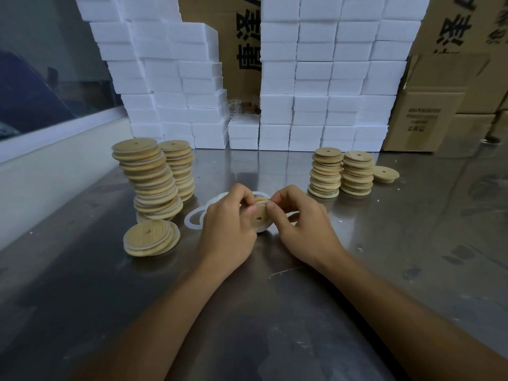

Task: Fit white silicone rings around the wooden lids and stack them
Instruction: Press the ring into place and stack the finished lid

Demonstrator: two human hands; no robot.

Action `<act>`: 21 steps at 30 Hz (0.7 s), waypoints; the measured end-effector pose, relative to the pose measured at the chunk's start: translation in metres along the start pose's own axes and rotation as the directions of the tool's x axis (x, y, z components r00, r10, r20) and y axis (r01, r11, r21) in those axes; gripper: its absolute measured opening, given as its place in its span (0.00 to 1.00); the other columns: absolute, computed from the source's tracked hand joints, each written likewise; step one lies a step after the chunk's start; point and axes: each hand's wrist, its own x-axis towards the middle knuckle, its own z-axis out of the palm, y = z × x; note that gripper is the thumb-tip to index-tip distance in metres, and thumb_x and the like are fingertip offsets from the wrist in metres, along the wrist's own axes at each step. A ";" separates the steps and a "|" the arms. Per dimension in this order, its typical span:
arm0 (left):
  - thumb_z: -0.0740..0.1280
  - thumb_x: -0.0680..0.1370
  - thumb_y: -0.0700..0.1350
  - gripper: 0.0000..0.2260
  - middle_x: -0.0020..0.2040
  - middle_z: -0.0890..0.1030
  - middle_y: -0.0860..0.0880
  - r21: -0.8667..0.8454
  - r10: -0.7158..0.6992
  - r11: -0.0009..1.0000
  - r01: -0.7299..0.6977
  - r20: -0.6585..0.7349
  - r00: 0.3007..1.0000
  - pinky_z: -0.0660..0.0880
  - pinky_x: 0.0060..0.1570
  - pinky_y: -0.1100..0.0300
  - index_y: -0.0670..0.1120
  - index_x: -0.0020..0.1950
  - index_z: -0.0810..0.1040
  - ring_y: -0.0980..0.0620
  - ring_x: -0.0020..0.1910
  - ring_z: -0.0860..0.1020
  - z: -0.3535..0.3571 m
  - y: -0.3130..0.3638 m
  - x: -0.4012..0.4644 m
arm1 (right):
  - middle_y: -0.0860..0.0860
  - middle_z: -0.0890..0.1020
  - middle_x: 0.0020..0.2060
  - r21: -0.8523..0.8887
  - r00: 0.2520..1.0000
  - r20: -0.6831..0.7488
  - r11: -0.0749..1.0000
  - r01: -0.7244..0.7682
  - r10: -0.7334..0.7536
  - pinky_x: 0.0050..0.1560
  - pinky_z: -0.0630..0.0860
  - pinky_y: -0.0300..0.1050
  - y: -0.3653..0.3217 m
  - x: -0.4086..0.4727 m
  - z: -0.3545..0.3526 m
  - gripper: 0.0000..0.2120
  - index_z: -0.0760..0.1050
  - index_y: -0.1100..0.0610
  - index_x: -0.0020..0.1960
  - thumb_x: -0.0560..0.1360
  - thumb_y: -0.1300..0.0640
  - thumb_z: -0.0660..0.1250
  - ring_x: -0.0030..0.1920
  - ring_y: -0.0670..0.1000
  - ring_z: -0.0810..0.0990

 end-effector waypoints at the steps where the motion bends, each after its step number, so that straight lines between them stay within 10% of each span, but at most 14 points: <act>1: 0.67 0.76 0.37 0.11 0.38 0.77 0.53 -0.014 -0.020 1.000 0.020 -0.006 1.000 0.69 0.34 0.72 0.52 0.42 0.70 0.54 0.38 0.78 0.001 -0.001 0.001 | 0.43 0.82 0.37 0.003 0.999 -0.002 0.999 -0.033 0.033 0.42 0.76 0.36 0.001 0.000 0.000 0.04 0.75 0.54 0.46 0.78 0.55 0.68 0.42 0.41 0.81; 7: 0.67 0.77 0.36 0.12 0.41 0.80 0.51 -0.062 -0.068 0.996 0.068 -0.001 0.998 0.76 0.40 0.55 0.52 0.42 0.71 0.50 0.44 0.80 0.002 -0.002 0.002 | 0.51 0.85 0.35 0.086 0.983 0.017 0.979 -0.185 0.184 0.41 0.82 0.45 0.005 0.005 -0.005 0.07 0.77 0.52 0.40 0.75 0.57 0.72 0.37 0.49 0.84; 21: 0.66 0.77 0.36 0.12 0.39 0.76 0.56 -0.073 -0.124 0.990 0.124 0.001 0.992 0.69 0.36 0.73 0.52 0.43 0.70 0.53 0.40 0.78 -0.001 -0.008 0.004 | 0.54 0.86 0.39 0.214 0.973 0.130 0.952 -0.218 0.193 0.44 0.82 0.44 0.004 0.003 -0.006 0.04 0.78 0.57 0.43 0.74 0.60 0.74 0.41 0.53 0.86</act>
